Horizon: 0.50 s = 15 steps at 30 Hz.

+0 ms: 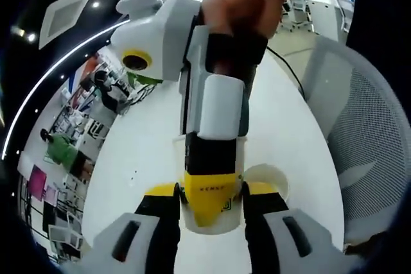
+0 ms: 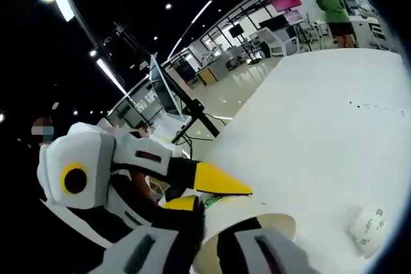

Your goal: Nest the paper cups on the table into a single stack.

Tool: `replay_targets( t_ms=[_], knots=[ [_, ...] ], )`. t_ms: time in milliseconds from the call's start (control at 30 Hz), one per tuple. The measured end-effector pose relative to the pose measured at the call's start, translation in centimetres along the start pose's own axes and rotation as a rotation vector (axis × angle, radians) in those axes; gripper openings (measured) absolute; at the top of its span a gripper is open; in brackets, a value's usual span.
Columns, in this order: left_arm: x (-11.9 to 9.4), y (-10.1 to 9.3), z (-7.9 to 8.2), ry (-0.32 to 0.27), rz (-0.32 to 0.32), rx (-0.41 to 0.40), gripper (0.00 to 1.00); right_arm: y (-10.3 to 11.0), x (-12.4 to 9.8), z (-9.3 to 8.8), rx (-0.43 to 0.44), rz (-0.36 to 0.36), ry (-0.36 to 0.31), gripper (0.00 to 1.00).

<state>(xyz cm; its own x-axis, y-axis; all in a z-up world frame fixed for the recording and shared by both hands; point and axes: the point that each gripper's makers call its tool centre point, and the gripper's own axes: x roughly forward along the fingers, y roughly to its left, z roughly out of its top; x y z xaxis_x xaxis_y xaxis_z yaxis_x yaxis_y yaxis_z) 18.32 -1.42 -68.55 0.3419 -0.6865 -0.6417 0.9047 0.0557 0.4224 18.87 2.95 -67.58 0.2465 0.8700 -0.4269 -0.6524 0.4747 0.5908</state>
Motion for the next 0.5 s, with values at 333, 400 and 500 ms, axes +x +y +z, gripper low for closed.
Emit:
replay_targets(
  t_ms=[333,400,500],
  knots=[
    [-1.0,0.0,-0.4,-0.021,0.034,-0.089,0.39,-0.1,-0.5,0.1,-0.031,-0.033,0.005,0.00],
    [-1.2,0.0,-0.7,-0.023,0.041,-0.106,0.41,-0.1,-0.8,0.3,-0.030,-0.036,-0.001,0.00],
    [-1.6,0.2,-1.2,-0.030,0.054,-0.148,0.42,-0.1,-1.3,0.5,-0.037,-0.051,-0.004,0.00]
  ],
)
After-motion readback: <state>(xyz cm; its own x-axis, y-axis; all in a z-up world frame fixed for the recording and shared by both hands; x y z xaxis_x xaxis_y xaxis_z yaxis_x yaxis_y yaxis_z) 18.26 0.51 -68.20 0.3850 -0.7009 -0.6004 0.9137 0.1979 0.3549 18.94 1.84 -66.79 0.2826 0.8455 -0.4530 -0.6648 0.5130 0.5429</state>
